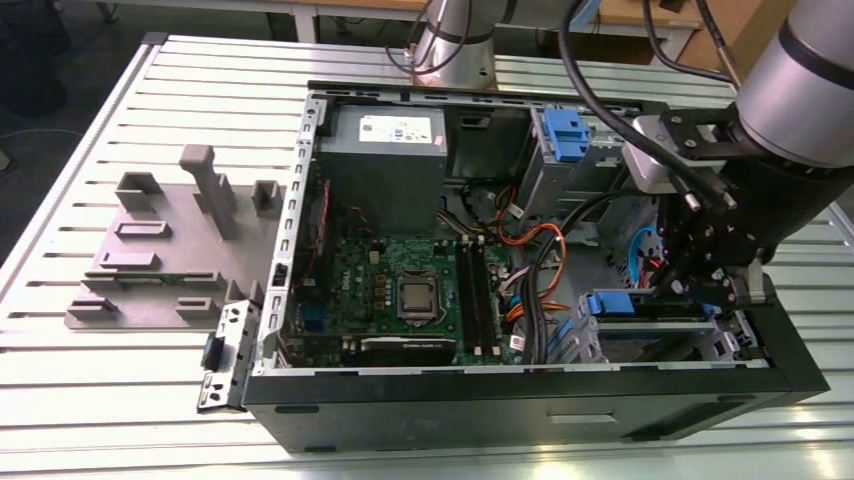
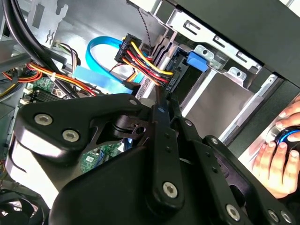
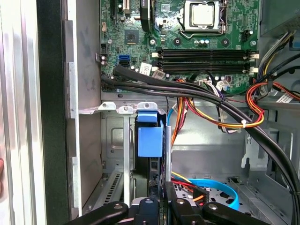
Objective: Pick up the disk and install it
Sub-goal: 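Insert the first disk wire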
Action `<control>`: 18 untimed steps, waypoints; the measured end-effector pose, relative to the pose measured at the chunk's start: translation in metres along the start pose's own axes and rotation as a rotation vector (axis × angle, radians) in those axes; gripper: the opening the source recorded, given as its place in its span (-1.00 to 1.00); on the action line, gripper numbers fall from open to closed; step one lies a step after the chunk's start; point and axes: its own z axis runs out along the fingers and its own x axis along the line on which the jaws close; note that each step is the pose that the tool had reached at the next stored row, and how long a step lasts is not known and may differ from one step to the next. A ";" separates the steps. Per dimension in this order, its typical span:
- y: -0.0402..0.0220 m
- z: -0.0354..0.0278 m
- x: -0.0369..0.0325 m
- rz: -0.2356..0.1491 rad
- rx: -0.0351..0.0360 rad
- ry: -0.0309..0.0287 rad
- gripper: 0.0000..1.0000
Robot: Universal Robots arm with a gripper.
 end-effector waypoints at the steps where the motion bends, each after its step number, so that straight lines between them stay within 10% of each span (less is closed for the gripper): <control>1: 0.0002 0.0000 0.0001 0.000 0.0008 0.0000 -0.67; 18: 0.0019 0.0023 0.0010 0.002 0.0093 -0.0003 -0.67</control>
